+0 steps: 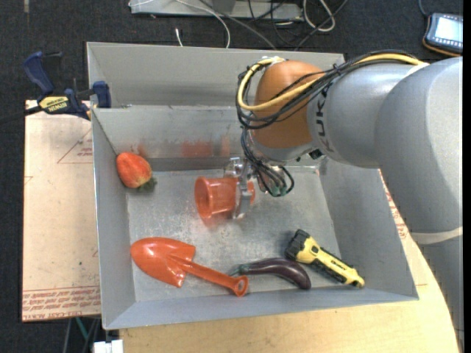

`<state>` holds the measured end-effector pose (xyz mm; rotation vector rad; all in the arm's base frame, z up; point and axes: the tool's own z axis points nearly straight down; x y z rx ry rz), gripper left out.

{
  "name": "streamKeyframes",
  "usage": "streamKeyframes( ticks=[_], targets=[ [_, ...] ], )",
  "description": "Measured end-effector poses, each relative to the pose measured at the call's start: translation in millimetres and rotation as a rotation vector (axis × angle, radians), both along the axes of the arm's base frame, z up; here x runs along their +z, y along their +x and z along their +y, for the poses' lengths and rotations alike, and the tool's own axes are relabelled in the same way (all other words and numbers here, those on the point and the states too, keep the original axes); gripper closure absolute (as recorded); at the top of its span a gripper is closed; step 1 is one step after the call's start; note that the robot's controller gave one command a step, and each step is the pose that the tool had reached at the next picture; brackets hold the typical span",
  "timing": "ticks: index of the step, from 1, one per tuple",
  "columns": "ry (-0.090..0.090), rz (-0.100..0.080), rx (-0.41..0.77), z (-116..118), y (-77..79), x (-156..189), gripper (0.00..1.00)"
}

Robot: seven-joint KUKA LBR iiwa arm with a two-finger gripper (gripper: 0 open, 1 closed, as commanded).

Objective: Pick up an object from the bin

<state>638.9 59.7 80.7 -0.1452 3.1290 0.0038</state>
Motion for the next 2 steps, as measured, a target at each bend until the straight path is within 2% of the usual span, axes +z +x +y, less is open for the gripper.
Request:
streamKeyframes(
  ticks=[1,2],
  targets=[
    [0.003,-0.013,-0.001,12.5,8.8,85.6,1.0],
    [0.0,0.0,0.028,-11.2,-13.1,188.2,1.0]
  ],
)
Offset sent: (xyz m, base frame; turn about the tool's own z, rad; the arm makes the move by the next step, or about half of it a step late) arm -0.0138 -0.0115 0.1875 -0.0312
